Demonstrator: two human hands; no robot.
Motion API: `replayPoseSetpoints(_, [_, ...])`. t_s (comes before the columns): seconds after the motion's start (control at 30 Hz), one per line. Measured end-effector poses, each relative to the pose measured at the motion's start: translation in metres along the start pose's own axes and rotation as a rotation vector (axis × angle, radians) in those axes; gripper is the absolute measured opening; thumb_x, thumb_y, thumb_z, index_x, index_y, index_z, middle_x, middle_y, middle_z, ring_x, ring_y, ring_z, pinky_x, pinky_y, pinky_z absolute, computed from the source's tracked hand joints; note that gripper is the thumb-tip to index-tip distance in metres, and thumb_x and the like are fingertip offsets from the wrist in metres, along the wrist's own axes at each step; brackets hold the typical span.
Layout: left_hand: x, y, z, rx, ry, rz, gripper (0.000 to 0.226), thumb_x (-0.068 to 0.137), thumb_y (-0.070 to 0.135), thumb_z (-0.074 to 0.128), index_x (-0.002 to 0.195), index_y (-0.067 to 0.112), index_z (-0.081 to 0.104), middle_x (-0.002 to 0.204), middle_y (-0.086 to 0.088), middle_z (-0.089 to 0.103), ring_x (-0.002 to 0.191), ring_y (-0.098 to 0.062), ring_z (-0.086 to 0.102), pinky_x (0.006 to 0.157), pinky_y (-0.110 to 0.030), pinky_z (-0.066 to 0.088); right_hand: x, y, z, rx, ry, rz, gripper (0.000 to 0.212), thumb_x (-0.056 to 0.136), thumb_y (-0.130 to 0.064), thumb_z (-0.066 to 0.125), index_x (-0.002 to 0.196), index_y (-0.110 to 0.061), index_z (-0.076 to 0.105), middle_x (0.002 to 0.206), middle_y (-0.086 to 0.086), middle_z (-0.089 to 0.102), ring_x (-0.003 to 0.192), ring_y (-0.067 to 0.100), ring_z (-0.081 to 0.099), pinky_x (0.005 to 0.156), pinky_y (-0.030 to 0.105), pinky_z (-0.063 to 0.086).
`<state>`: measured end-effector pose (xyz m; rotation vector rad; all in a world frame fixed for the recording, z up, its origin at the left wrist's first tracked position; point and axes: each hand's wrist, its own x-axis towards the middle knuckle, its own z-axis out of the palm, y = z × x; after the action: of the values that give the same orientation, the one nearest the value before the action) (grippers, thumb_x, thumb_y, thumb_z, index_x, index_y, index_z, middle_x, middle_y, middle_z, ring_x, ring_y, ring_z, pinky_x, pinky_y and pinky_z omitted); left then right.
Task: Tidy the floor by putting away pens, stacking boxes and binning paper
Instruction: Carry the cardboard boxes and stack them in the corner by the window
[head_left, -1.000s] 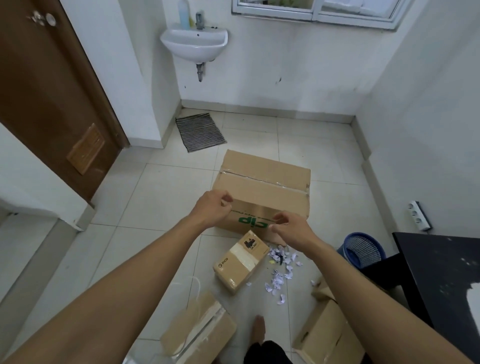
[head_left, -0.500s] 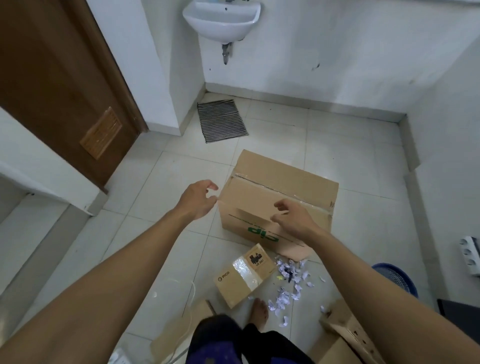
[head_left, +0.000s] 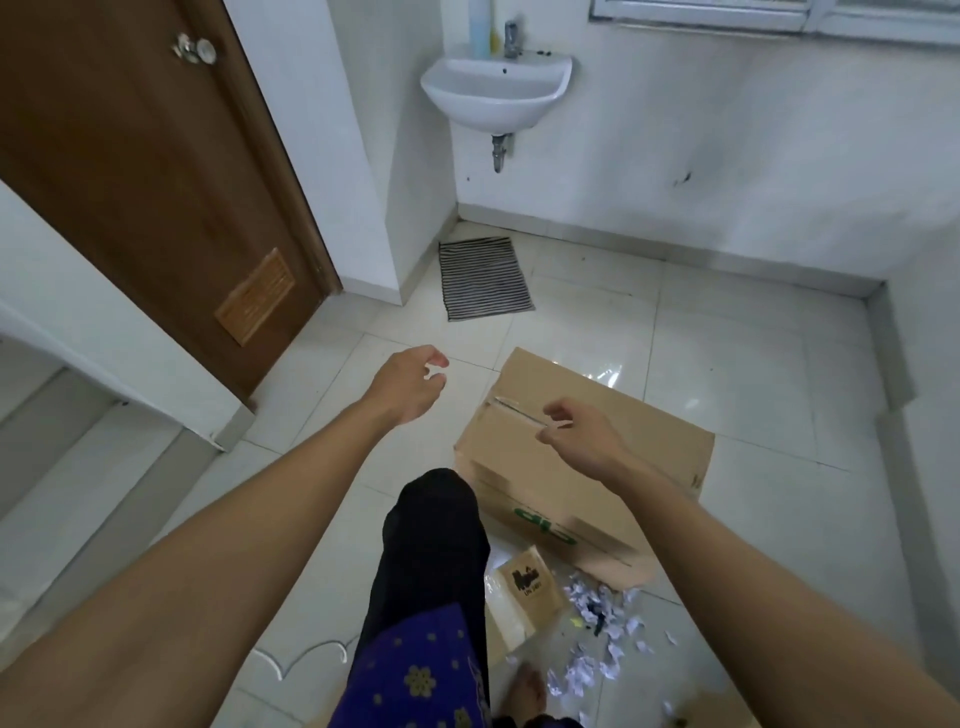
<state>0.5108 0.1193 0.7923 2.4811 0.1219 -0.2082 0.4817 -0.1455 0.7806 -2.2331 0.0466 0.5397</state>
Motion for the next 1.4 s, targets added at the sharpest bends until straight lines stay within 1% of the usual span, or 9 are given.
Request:
replayPoseSetpoints(0.17, [0.032, 0.009, 0.000, 0.038, -0.031, 0.019, 0.031, 0.100, 0.024, 0.055, 0.130, 0.020, 0.060, 0.137, 0.002, 0.059, 0.121, -0.017, 0.057, 0.095, -0.027, 0.043, 0.024, -0.004, -0.009, 0.005, 0.030, 0.015, 0.046, 0.094, -0.025, 0.067, 0.138, -0.016, 0.057, 0.139, 0.002, 0.058, 0.124, 0.019, 0.056, 0.107, 0.039, 0.047])
replayPoseSetpoints(0.37, [0.079, 0.006, -0.008, 0.011, -0.073, 0.070, 0.029, 0.102, 0.026, 0.052, 0.129, 0.022, 0.060, 0.135, 0.003, 0.059, 0.121, -0.015, 0.056, 0.092, -0.024, 0.039, 0.059, -0.009, 0.003, -0.044, 0.024, 0.096, 0.050, 0.094, -0.025, 0.067, 0.141, -0.013, 0.055, 0.143, 0.005, 0.056, 0.128, 0.023, 0.055, 0.108, 0.039, 0.046])
replayPoseSetpoints(0.5, [0.126, -0.032, -0.037, 0.033, -0.108, 0.064, 0.028, 0.103, 0.028, 0.050, 0.129, 0.023, 0.060, 0.134, 0.002, 0.060, 0.119, -0.014, 0.056, 0.093, -0.026, 0.041, 0.104, -0.031, 0.035, -0.040, -0.029, 0.159, 0.049, 0.092, -0.025, 0.069, 0.138, -0.013, 0.058, 0.140, 0.008, 0.059, 0.128, 0.024, 0.055, 0.108, 0.040, 0.045])
replayPoseSetpoints(0.7, [0.242, -0.084, -0.078, 0.004, -0.155, 0.186, 0.029, 0.103, 0.023, 0.050, 0.129, 0.018, 0.061, 0.132, 0.001, 0.062, 0.120, -0.015, 0.057, 0.093, -0.025, 0.042, 0.210, -0.088, 0.085, 0.025, 0.035, 0.240, 0.049, 0.095, -0.026, 0.064, 0.141, -0.011, 0.055, 0.143, 0.007, 0.056, 0.131, 0.023, 0.053, 0.108, 0.038, 0.044])
replayPoseSetpoints(0.83, [0.307, -0.116, -0.103, 0.037, -0.240, 0.237, 0.029, 0.102, 0.024, 0.051, 0.129, 0.019, 0.059, 0.133, 0.001, 0.060, 0.121, -0.015, 0.056, 0.093, -0.025, 0.042, 0.265, -0.127, 0.110, 0.042, 0.056, 0.361, 0.049, 0.094, -0.024, 0.065, 0.141, -0.010, 0.055, 0.143, 0.010, 0.057, 0.130, 0.025, 0.053, 0.106, 0.035, 0.043])
replayPoseSetpoints(1.07, [0.360, -0.129, -0.124, 0.164, -0.381, 0.333, 0.033, 0.101, 0.024, 0.052, 0.133, 0.016, 0.058, 0.136, -0.002, 0.059, 0.124, -0.019, 0.055, 0.098, -0.030, 0.042, 0.295, -0.170, 0.119, 0.143, 0.162, 0.467, 0.051, 0.094, -0.023, 0.065, 0.142, -0.008, 0.054, 0.142, 0.011, 0.056, 0.130, 0.026, 0.053, 0.102, 0.032, 0.041])
replayPoseSetpoints(1.17, [0.370, -0.121, -0.125, 0.198, -0.413, 0.381, 0.034, 0.101, 0.023, 0.051, 0.134, 0.015, 0.057, 0.137, -0.002, 0.058, 0.125, -0.019, 0.054, 0.100, -0.031, 0.043, 0.297, -0.174, 0.119, 0.174, 0.211, 0.489, 0.052, 0.096, -0.025, 0.064, 0.143, -0.008, 0.052, 0.143, 0.010, 0.055, 0.130, 0.027, 0.053, 0.105, 0.036, 0.043])
replayPoseSetpoints(1.3, [0.381, -0.109, -0.123, 0.220, -0.452, 0.432, 0.033, 0.100, 0.025, 0.051, 0.132, 0.018, 0.057, 0.136, 0.001, 0.058, 0.123, -0.017, 0.055, 0.099, -0.031, 0.044, 0.290, -0.172, 0.119, 0.205, 0.263, 0.526, 0.042, 0.097, -0.024, 0.060, 0.136, -0.009, 0.056, 0.136, 0.010, 0.059, 0.121, 0.025, 0.056, 0.100, 0.037, 0.046])
replayPoseSetpoints(1.4, [0.392, -0.094, -0.116, 0.235, -0.476, 0.475, 0.033, 0.100, 0.027, 0.051, 0.131, 0.019, 0.057, 0.136, 0.001, 0.058, 0.120, -0.018, 0.056, 0.097, -0.031, 0.045, 0.289, -0.166, 0.113, 0.248, 0.317, 0.556, 0.045, 0.096, -0.025, 0.061, 0.137, -0.009, 0.056, 0.139, 0.010, 0.057, 0.125, 0.027, 0.055, 0.104, 0.039, 0.046])
